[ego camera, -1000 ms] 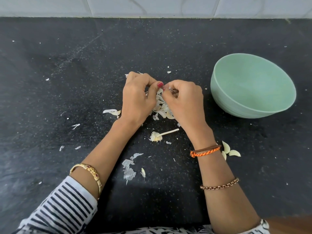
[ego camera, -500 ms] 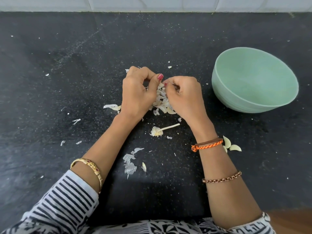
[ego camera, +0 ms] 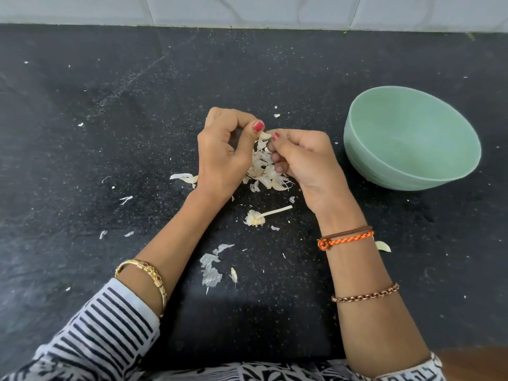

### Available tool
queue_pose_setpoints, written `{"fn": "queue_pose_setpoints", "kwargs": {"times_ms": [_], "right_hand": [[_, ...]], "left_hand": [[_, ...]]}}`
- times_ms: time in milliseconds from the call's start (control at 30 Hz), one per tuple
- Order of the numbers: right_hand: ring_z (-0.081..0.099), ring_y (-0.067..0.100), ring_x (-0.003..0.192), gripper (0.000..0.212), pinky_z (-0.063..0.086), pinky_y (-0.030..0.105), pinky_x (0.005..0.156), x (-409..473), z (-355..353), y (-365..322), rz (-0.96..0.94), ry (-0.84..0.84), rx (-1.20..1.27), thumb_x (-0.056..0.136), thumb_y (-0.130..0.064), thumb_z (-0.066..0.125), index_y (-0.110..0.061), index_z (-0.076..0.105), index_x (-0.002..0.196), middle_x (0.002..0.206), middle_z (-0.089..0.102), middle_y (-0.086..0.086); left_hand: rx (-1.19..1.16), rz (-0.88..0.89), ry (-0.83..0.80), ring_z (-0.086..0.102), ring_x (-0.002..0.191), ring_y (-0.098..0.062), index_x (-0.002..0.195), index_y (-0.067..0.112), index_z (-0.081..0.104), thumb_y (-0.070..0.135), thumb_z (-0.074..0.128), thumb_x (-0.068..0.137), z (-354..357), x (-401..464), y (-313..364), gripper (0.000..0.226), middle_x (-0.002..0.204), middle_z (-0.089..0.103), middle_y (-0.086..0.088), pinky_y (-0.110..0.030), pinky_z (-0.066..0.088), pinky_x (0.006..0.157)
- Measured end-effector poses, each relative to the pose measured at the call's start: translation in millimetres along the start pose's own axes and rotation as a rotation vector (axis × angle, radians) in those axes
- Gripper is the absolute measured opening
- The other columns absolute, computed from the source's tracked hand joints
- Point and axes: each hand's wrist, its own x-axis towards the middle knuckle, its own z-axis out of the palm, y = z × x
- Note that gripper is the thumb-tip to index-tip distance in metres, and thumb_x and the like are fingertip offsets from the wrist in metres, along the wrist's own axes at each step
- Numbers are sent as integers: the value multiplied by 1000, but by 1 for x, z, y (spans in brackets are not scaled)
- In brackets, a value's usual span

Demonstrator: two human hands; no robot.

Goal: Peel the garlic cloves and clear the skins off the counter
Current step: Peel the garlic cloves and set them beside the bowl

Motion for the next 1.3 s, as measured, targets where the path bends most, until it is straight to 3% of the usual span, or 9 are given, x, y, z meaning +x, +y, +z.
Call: {"fn": "queue_pose_setpoints", "kwargs": {"times_ms": [133, 233, 367, 467, 567, 700, 900, 1100, 1300], "right_hand": [[63, 7, 67, 15, 55, 19, 67, -1, -4, -3, -38, 19, 105, 90, -4, 55, -8, 69, 86, 74, 67, 3], [64, 10, 69, 6, 55, 21, 68, -2, -5, -4, 3, -9, 175, 85, -8, 65, -7, 70, 88, 76, 69, 5], [61, 8, 62, 8, 55, 19, 66, -2, -2, -1, -38, 86, 189, 80, 0, 68, -3, 70, 87, 67, 66, 4], [61, 8, 61, 9, 54, 18, 64, -2, -1, -1, -54, 152, 211, 78, 2, 69, -7, 70, 82, 67, 65, 3], [61, 4, 61, 13, 50, 15, 61, -1, -2, 0, -109, 185, 148, 76, 3, 70, -9, 69, 80, 69, 66, 0], [61, 2, 60, 12, 50, 15, 61, -1, -2, 1, -136, 219, 136, 78, 2, 69, -8, 70, 85, 70, 67, -1], [63, 2, 61, 13, 50, 14, 62, 1, -3, 3, -180, 244, 83, 77, 2, 70, -5, 71, 89, 73, 68, 2], [66, 4, 65, 14, 54, 21, 68, 4, -3, 8, -269, 286, -46, 75, 0, 73, -6, 73, 87, 73, 69, -2], [66, 5, 67, 13, 54, 20, 67, 3, -1, 8, -298, 249, -94, 74, 1, 74, -6, 74, 84, 72, 69, -3]], "left_hand": [[-12, -92, -9, 46, 79, -7, 87, 21, 61, 24, 54, 88, 1, -1, 1, 8, 79, 56, 14, -10, 37, 70], [-14, -69, -57, 48, 78, -10, 87, 23, 64, 22, 56, 88, -1, 1, 0, 9, 77, 58, 21, -14, 38, 71], [-174, -125, -91, 59, 78, -34, 88, 27, 68, 29, 57, 87, 1, 3, 1, 12, 77, 65, 22, -44, 50, 72], [-290, -192, -103, 65, 78, -14, 89, 23, 67, 15, 61, 86, 2, 3, 2, 10, 79, 68, 19, -29, 53, 73], [-382, -278, -115, 63, 80, 1, 91, 22, 62, 0, 60, 83, 2, 3, -1, 23, 79, 69, 18, -17, 49, 76], [-352, -276, -129, 63, 81, 1, 90, 23, 62, 2, 61, 82, 1, 3, -1, 23, 80, 68, 14, -17, 50, 72], [-245, -230, -123, 62, 76, -1, 90, 28, 61, 9, 63, 81, 1, 2, 1, 21, 79, 68, 23, -31, 49, 64], [-221, -191, -109, 57, 71, -4, 85, 26, 60, 6, 64, 79, -2, 2, 2, 21, 83, 64, 9, -18, 41, 57], [-292, -244, -65, 54, 65, 1, 78, 26, 58, 7, 65, 71, -2, 4, 5, 22, 71, 63, 16, -15, 38, 55]]}}
